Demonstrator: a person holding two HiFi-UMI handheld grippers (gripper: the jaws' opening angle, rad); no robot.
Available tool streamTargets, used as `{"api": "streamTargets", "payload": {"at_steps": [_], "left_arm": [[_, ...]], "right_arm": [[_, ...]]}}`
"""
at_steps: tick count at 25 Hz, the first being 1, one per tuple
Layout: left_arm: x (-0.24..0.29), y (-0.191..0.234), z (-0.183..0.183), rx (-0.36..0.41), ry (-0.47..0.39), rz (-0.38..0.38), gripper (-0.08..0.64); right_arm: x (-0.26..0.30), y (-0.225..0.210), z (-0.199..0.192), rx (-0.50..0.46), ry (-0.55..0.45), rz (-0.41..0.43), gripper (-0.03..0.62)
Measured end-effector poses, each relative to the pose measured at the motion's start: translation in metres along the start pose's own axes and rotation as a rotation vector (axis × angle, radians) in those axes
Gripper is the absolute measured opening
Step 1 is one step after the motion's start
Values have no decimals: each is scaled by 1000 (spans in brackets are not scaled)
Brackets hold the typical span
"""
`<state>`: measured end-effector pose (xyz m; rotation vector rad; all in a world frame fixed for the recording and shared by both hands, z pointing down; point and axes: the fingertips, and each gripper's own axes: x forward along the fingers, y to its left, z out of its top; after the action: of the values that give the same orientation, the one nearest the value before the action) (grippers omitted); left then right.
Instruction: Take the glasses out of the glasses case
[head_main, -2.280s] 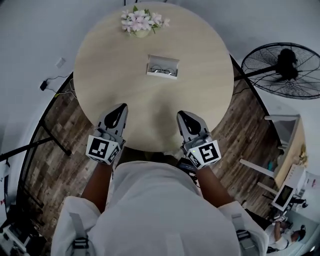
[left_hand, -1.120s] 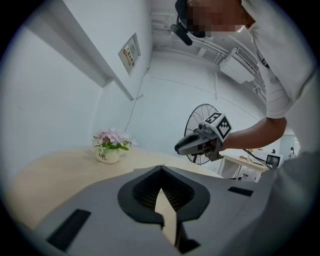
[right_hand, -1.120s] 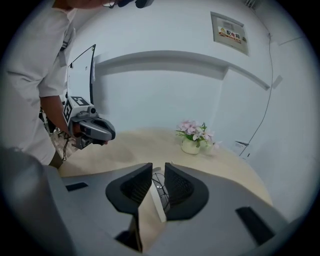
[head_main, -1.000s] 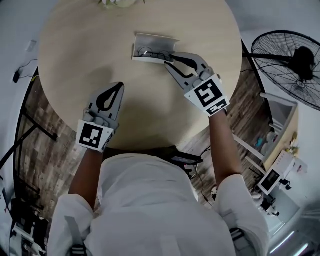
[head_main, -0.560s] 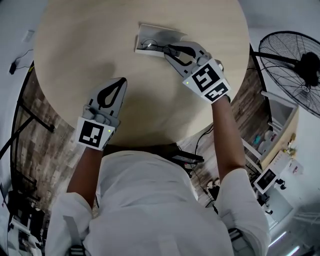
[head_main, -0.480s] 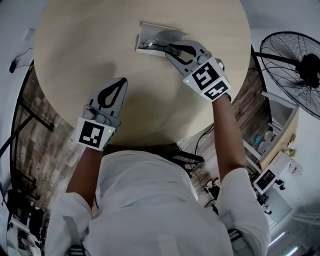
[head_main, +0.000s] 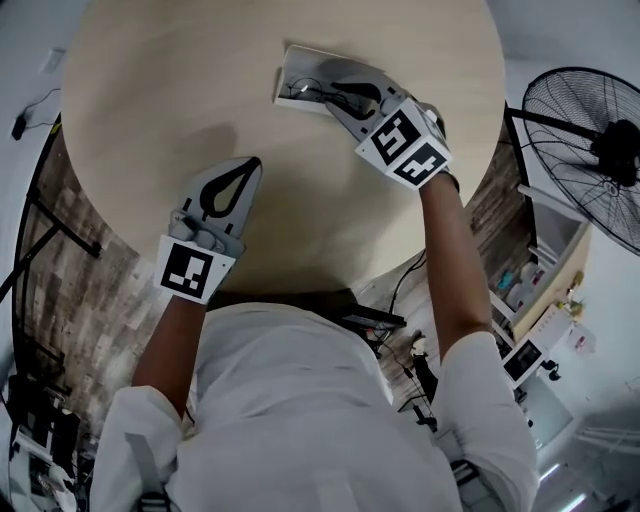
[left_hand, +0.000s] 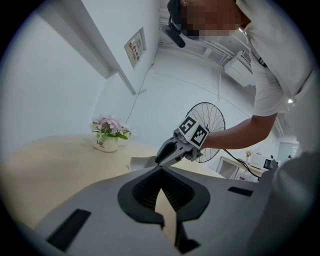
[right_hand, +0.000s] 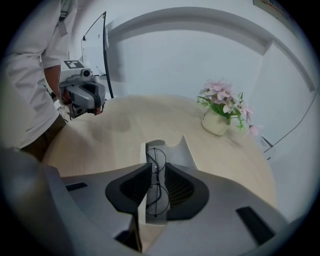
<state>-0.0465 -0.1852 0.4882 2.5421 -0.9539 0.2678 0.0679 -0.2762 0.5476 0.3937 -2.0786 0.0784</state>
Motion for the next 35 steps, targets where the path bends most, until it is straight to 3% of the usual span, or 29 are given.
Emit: {"api": "streamTargets", "payload": {"at_steps": [9, 24, 30, 35], "left_arm": [[-2, 11, -7, -17, 6, 22, 12], [0, 13, -22, -51, 20, 17, 12], [-2, 14, -28, -66, 24, 21, 12], [-4, 17, -28, -76, 21, 26, 12]], "right_arm": [[21, 2, -14, -49, 71, 48, 86], [36, 3, -24, 0, 127, 174, 70], [42, 6, -27, 21, 194, 252, 58], [49, 3, -32, 42, 259, 263, 49]]}}
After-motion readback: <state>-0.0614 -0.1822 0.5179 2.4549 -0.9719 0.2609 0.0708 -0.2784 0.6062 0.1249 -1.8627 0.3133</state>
